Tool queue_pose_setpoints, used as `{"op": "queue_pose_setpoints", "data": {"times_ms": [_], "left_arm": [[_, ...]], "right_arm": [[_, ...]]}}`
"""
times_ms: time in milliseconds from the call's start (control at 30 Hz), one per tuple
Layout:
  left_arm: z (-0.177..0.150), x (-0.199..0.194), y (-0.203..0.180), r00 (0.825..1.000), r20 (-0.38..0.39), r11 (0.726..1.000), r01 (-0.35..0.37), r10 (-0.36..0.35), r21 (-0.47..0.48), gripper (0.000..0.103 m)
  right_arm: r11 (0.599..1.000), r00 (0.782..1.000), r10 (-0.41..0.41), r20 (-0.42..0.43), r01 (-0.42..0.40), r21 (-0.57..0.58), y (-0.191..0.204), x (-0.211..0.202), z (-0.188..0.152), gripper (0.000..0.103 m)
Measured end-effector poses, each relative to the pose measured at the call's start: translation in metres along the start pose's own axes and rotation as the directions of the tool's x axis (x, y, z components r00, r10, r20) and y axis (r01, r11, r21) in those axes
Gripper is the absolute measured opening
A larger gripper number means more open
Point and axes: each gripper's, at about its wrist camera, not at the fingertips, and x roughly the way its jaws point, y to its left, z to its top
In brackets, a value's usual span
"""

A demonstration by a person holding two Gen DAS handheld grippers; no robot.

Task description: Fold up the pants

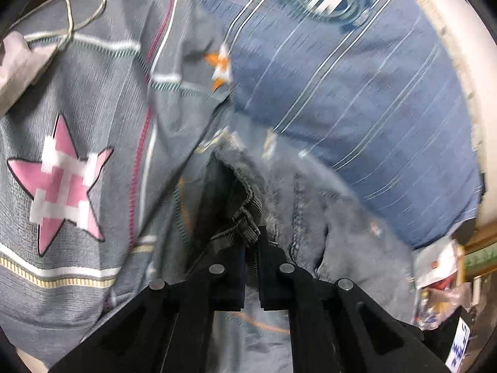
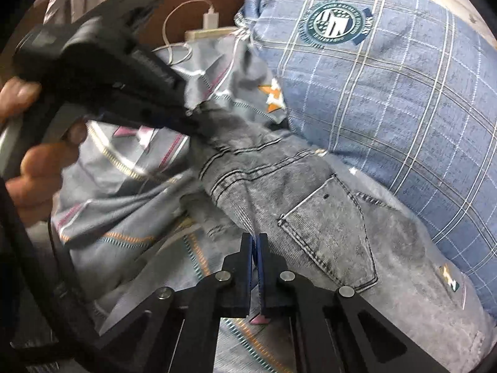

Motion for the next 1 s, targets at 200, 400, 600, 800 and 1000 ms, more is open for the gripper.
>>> {"op": "queue_pose_setpoints", "data": {"times_ms": [200, 400, 600, 800, 1000], "left_arm": [[-0.006, 0.043, 0.035, 0.984, -0.134, 0.984, -0.137, 0.121, -0.116, 0.016], [-0.007, -0.024, 0.005, 0.956, 0.208, 0.978, -0.207, 0.207, -0.021, 0.067], [-0.032, -0.036, -0.04, 0.956, 0.293, 0.987, -0.063, 0.018, 0.146, 0.067], [-0.077, 0.016, -0.094, 0.982, 0.161, 0.955, 0.051, -0.102, 0.294, 0.067], [-0.111, 0.046, -0.118, 0.992, 0.121, 0.915, -0.009, -0.043, 0.403, 0.067]], "right_arm": [[0.995, 0.994, 0.066, -0.087, -0.059, 0.087, -0.006, 0.052, -0.033, 0.005], [0.959, 0.989, 0.139, 0.047, -0.147, 0.243, -0.038, -0.006, -0.032, 0.018], [0.902, 0.975, 0.096, 0.2, -0.17, 0.397, -0.109, -0.084, -0.057, 0.067], [0.819, 0.964, -0.023, 0.266, -0.135, 0.557, -0.189, -0.123, -0.113, 0.067], [0.608, 0.957, -0.139, 0.254, -0.12, 0.785, -0.275, -0.136, -0.192, 0.067]]}}
